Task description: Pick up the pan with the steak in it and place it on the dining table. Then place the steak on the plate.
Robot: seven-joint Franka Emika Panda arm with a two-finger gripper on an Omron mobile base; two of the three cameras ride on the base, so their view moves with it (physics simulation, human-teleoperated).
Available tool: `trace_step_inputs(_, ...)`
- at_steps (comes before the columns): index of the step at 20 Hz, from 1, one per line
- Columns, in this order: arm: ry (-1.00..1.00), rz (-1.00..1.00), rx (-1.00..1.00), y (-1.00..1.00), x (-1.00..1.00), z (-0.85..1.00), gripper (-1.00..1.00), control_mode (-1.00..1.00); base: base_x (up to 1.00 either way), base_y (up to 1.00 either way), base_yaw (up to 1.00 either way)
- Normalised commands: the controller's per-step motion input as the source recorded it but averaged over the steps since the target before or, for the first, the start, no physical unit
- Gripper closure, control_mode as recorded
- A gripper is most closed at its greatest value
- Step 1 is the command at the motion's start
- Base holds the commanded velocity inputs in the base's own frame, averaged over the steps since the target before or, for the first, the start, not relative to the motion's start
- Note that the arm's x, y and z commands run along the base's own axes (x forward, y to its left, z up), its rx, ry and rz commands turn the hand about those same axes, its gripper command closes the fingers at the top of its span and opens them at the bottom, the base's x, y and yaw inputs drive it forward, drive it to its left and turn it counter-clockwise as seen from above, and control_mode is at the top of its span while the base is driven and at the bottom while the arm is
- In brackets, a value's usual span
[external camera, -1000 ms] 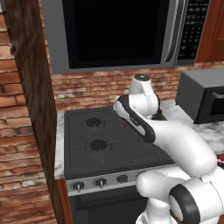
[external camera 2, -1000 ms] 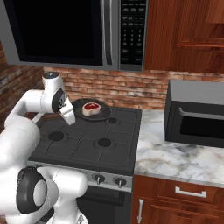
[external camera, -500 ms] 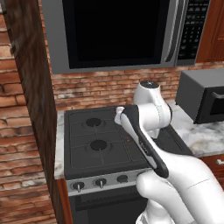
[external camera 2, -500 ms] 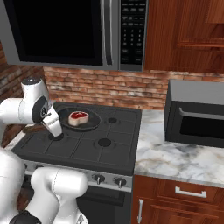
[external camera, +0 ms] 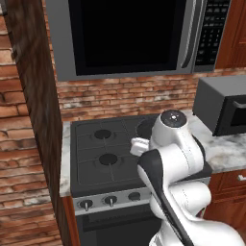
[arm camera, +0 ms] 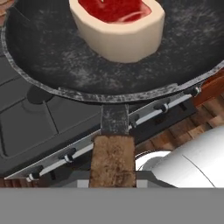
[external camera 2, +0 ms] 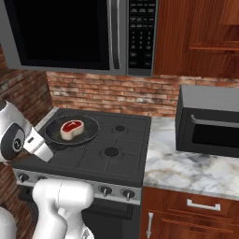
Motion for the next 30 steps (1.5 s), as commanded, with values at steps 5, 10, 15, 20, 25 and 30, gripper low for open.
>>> trace_step_inputs(5,-0.29,0.10,-0.14,-0.01,-0.45,0.00,1.00,-1.00,0.00,0.00,0.00)
trace_step_inputs(10,0.00,0.00,0.00,0.00,0.00,0.00,1.00,-1.00,0.00,0.00,0.00)
trace_step_inputs(15,0.00,0.00,0.00,0.00,-0.03,-0.01,1.00,1.00,-0.29,0.00,0.00)
trace_step_inputs(20,0.00,0.00,0.00,0.00,0.00,0.00,1.00,1.00,-0.79,0.01,0.02)
trace_step_inputs(25,0.00,0.00,0.00,0.00,0.00,0.00,1.00,1.00,-0.70,-0.01,0.00)
trace_step_inputs(30,0.00,0.00,0.00,0.00,0.00,0.00,1.00,1.00,-0.20,-0.29,-0.31)
